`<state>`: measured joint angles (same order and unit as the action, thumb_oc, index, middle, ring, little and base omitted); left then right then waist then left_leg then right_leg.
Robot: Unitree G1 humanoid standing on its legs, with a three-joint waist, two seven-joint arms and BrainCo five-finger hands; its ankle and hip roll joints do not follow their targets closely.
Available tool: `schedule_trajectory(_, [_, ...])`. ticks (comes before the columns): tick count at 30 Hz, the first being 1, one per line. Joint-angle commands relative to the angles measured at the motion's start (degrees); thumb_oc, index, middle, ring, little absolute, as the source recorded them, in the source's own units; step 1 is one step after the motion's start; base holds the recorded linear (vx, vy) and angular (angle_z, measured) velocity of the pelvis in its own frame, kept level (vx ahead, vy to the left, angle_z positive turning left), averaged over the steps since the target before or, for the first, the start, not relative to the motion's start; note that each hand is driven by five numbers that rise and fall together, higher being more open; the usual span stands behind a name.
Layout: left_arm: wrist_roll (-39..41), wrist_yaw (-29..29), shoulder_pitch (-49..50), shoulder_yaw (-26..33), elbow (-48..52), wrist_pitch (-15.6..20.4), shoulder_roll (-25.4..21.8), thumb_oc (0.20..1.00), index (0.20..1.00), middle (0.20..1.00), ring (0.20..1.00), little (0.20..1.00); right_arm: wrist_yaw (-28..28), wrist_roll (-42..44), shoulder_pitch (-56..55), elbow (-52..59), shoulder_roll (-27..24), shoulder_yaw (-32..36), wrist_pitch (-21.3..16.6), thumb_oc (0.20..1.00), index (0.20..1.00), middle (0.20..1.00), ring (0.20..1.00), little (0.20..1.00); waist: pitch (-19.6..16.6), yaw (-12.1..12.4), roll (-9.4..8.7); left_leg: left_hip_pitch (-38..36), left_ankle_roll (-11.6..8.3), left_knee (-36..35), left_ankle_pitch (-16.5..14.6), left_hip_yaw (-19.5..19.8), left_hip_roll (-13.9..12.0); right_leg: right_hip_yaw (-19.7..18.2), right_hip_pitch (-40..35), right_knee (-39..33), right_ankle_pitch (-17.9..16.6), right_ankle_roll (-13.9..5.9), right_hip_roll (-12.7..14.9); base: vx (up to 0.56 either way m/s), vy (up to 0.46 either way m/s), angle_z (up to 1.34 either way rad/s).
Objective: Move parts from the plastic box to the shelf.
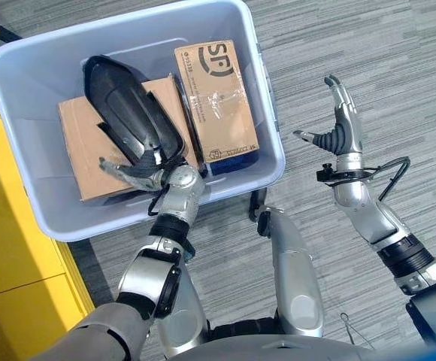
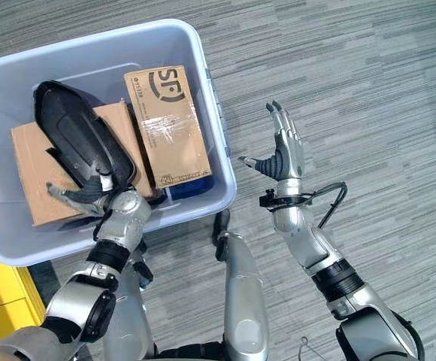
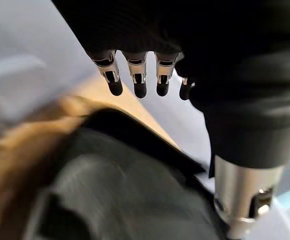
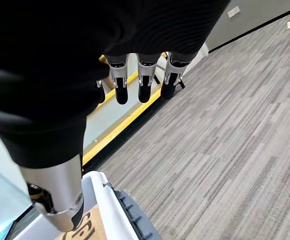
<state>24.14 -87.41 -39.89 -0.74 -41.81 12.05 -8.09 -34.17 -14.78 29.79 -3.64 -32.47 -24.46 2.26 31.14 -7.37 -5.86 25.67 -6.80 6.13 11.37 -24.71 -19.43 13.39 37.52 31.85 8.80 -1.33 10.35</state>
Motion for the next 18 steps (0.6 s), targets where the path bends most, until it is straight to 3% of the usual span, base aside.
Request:
schedule_trajectory(1, [0.1, -5.1, -3.0, -1.1, -0.1, 2.7, -3.7, 1.000, 1.000, 1.000, 1.000, 1.000, -1.0, 1.2, 1.5, 2.3, -0.2, 0.3, -1.3, 1.000, 1.000, 1.000, 1.000, 1.000, -1.3, -0.1, -2.59, 2.1, -5.11, 6.5, -7.4, 2.2, -4.5, 3.7, -3.1, -4.7, 0.2, -4.49, 1.0, 0.00, 0.000, 0.00])
schedule_trajectory(5, [-2.6, -5.1, -5.0, 0.2, -3.1, 3.5, -5.7, 1.000, 1.000, 1.000, 1.000, 1.000, -1.9, 1.7, 2.1, 2.0, -0.7, -0.6, -0.8, 1.000, 1.000, 1.000, 1.000, 1.000, -1.3, -0.3, -2.80, 2.6, -5.20, 6.9, -7.7, 2.2, -4.3, 3.5, -2.5, -4.4, 0.4, -4.34, 1.0, 0.00, 0.000, 0.00])
schedule_trajectory(10, [-8.8, -4.9, -5.4, -2.5, -1.4, 0.7, -4.7, 1.000, 1.000, 1.000, 1.000, 1.000, -2.5, 2.6, 2.9, 1.0, -0.4, -1.4, 0.2, 1.000, 1.000, 1.000, 1.000, 1.000, -1.3, -0.1, -3.28, 3.7, -5.16, 7.5, -8.0, 2.5, -4.4, 3.7, -1.9, -4.7, 0.1, -4.38, 1.0, 0.01, -0.017, 0.01])
schedule_trajectory(18, [-17.3, 0.4, -5.2, -6.0, 1.2, -1.2, -4.3, 1.000, 1.000, 1.000, 1.000, 1.000, -1.0, 2.9, 2.5, 1.3, -0.9, -1.0, 2.4, 1.000, 1.000, 1.000, 1.000, 1.000, -1.3, -0.3, -3.60, 4.8, -4.99, 8.2, -8.4, 2.4, -4.2, 3.5, -1.2, -4.7, 0.1, -4.19, 0.4, 0.00, -0.004, 0.00])
